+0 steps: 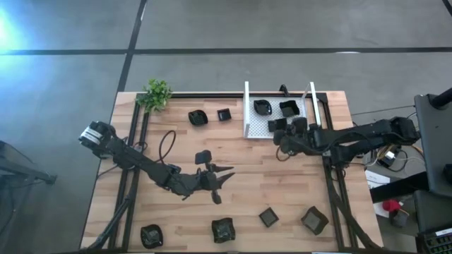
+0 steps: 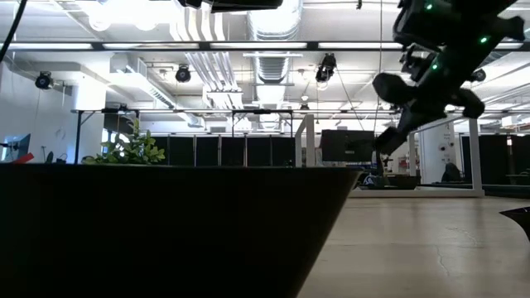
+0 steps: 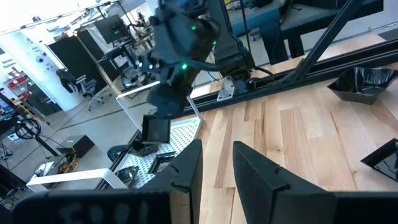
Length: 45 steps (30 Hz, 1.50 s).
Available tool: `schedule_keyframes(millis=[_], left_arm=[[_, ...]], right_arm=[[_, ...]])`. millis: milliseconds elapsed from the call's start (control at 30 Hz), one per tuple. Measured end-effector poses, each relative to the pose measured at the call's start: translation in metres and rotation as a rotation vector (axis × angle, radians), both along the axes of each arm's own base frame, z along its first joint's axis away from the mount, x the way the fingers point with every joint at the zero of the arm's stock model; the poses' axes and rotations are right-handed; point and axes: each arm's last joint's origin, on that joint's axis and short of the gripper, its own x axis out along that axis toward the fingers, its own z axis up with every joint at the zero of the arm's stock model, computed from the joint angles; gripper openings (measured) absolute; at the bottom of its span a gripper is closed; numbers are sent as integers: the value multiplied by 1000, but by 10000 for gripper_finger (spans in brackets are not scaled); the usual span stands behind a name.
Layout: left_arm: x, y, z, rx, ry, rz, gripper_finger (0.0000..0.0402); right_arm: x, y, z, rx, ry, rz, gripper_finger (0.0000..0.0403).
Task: Pick & Place Mini shaped plates
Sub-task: Stack the square plate on top of the other square plate on the shelf
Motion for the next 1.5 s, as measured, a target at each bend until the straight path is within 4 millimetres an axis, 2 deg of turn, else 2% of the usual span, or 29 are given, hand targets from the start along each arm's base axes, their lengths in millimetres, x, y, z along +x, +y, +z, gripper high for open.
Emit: schedule_keyframes(millis=[333, 533, 1100, 1500], left_arm=[[0, 0, 0, 0, 0, 0, 85], [0, 0, 0, 0, 0, -1, 85], [0, 0, 0, -4, -1, 1, 85], [0, 0, 0, -5, -2, 0, 85]], right_arm=[[2, -24, -6, 34, -7, -21, 8], [9, -33, -13, 30, -47, 32, 8], [23, -42, -41, 50, 49, 2, 8], [24, -46, -45, 88, 46, 4, 8]])
